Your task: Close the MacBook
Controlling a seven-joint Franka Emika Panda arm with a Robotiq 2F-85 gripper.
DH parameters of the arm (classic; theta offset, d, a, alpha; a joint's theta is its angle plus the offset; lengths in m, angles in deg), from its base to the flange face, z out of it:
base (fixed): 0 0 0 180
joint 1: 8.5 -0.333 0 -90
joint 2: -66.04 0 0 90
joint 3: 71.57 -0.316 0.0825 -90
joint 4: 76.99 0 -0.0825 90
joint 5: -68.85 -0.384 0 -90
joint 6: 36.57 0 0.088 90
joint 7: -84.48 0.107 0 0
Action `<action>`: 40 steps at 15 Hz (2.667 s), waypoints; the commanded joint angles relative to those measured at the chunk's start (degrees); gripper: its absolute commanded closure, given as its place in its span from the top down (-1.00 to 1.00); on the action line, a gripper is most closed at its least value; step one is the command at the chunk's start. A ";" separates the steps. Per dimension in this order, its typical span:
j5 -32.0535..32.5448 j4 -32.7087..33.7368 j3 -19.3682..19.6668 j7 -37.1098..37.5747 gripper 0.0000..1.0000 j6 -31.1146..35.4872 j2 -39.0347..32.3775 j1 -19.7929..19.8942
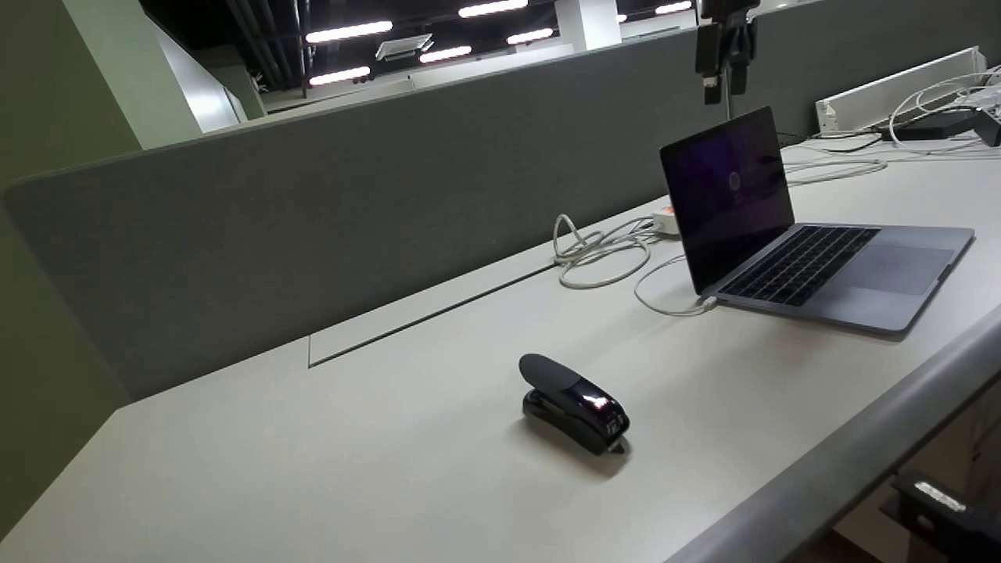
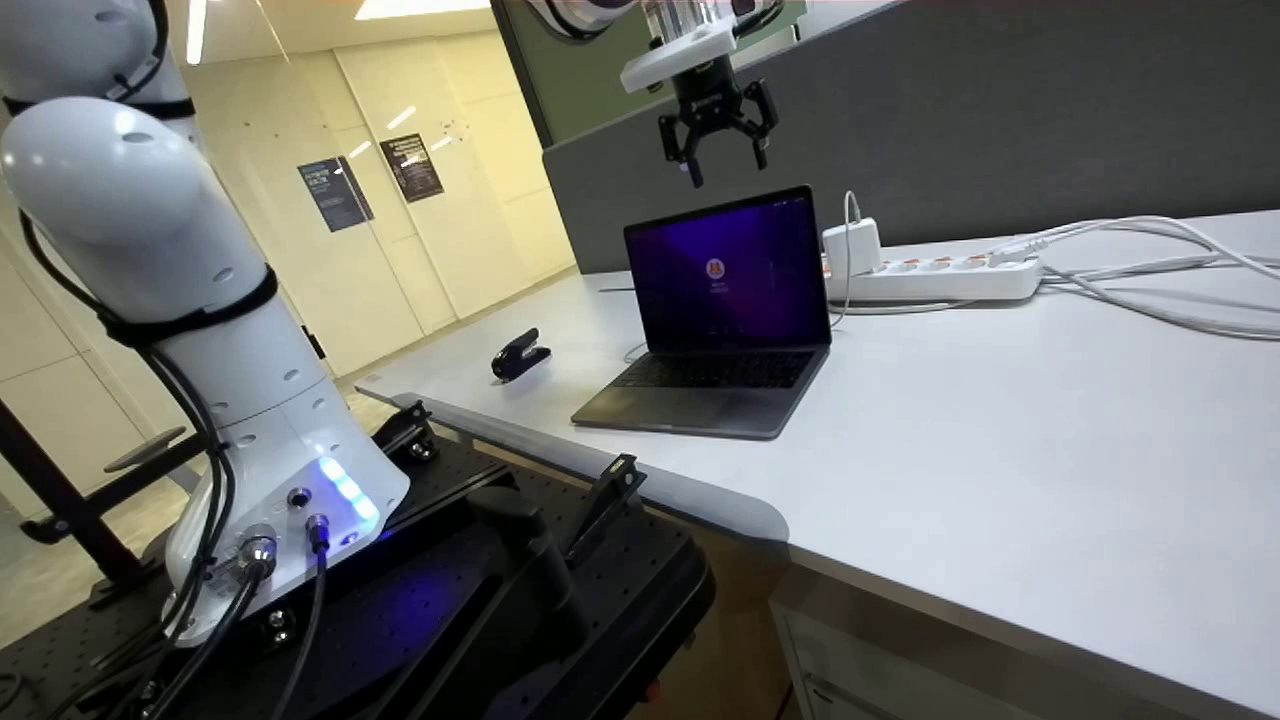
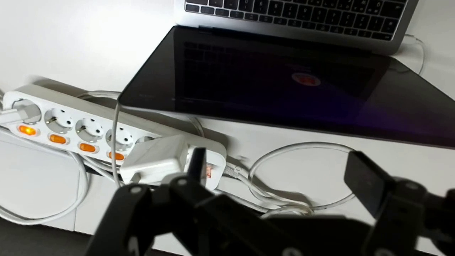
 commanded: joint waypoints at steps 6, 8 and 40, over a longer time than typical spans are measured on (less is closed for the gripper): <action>-0.50 1.25 -2.96 2.58 1.00 0.19 -2.68 1.84; -1.05 1.24 -3.45 2.66 1.00 0.45 -2.93 2.02; 7.06 -20.59 -0.78 13.57 1.00 4.07 7.47 2.02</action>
